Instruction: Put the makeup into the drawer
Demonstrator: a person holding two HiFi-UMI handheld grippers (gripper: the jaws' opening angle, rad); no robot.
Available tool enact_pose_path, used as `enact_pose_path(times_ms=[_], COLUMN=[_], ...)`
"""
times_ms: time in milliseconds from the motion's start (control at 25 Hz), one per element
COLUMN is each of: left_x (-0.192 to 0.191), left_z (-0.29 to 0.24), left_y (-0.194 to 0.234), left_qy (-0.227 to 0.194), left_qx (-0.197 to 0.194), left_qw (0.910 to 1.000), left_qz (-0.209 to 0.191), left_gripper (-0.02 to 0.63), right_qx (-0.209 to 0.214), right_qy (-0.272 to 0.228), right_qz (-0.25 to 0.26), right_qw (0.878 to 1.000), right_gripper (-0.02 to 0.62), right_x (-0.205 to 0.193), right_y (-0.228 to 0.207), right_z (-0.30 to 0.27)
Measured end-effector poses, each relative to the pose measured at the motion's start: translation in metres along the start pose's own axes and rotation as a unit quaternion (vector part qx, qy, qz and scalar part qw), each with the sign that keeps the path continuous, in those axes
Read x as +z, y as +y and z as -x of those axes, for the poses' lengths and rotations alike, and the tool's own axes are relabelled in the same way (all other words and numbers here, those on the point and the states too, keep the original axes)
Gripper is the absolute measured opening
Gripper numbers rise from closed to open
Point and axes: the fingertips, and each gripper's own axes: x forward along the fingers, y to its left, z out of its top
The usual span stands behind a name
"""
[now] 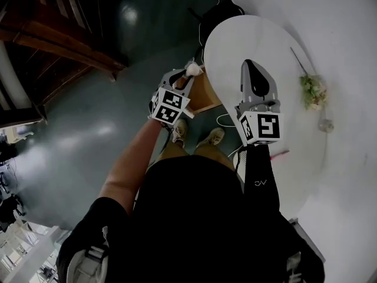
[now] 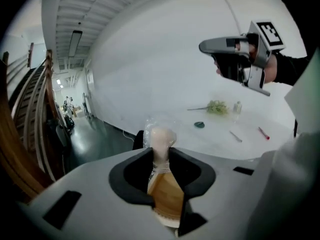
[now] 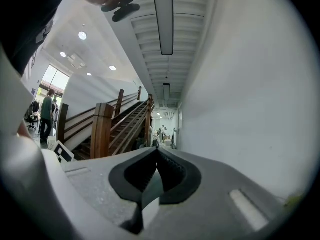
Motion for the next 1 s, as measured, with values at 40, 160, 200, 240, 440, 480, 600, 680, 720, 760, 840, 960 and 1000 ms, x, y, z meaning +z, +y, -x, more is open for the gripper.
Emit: enact_pose_path(times_ms=[40, 160, 200, 240, 440, 480, 600, 680, 720, 760, 840, 960, 1000], left_x=[-0.014, -0.052, -0.065, -0.078, -0.120, -0.123, -0.125, -0.124, -0.124, -0.124, -0.124, -0.127, -0.128], left_z=[-0.006, -0.020, -0.024, -0.028, -0.038, -0.039, -0.040, -0.041, -0.040, -0.040, -0.040, -0.038, -0.037], left_y=[0.001, 0.001, 0.000, -0.003, -0.013, -0.015, -0.021, -0.019, -0.017, -0.017, -0.017, -0.017, -0.017], left_qy=[0.016, 0.066, 0.086, 0.106, 0.175, 0.180, 0.187, 0.185, 0.185, 0.184, 0.184, 0.189, 0.191], left_qx=[-0.002, -0.007, -0.011, -0.018, -0.051, -0.058, -0.073, -0.067, -0.064, -0.064, -0.066, -0.071, -0.073], left_qw=[0.9999, 0.9977, 0.9961, 0.9941, 0.9828, 0.9817, 0.9794, 0.9801, 0.9804, 0.9805, 0.9802, 0.9788, 0.9783], left_qz=[0.005, 0.015, 0.017, 0.019, 0.028, 0.027, 0.027, 0.024, 0.024, 0.024, 0.027, 0.032, 0.032], left_gripper=[0.101, 0.103, 0.104, 0.106, 0.115, 0.118, 0.181, 0.193, 0.193, 0.193, 0.193, 0.193, 0.193], right_qx=[-0.001, -0.004, -0.005, -0.006, -0.011, -0.012, -0.010, -0.009, -0.009, -0.009, -0.009, -0.009, -0.010], right_qy=[0.003, 0.010, 0.011, 0.012, 0.014, 0.014, 0.012, 0.013, 0.013, 0.013, 0.012, 0.014, 0.015], right_qz=[0.000, -0.003, -0.003, -0.002, 0.000, -0.001, -0.001, 0.005, 0.008, 0.009, 0.008, 0.007, 0.007], right_qw=[1.000, 1.000, 1.000, 1.000, 1.000, 1.000, 1.000, 1.000, 1.000, 1.000, 1.000, 1.000, 1.000], right_gripper=[0.005, 0.005, 0.005, 0.005, 0.005, 0.005, 0.005, 0.005, 0.005, 0.005, 0.005, 0.005, 0.005], right_x=[-0.002, -0.007, -0.007, -0.008, -0.007, -0.007, -0.007, -0.006, -0.006, -0.005, -0.006, -0.006, -0.005], right_y=[0.000, -0.002, -0.002, -0.003, -0.004, -0.003, -0.003, -0.003, -0.002, -0.002, -0.002, -0.001, 0.000], right_z=[0.000, 0.001, 0.002, 0.002, 0.004, 0.004, 0.003, 0.003, 0.003, 0.002, 0.001, 0.000, 0.000])
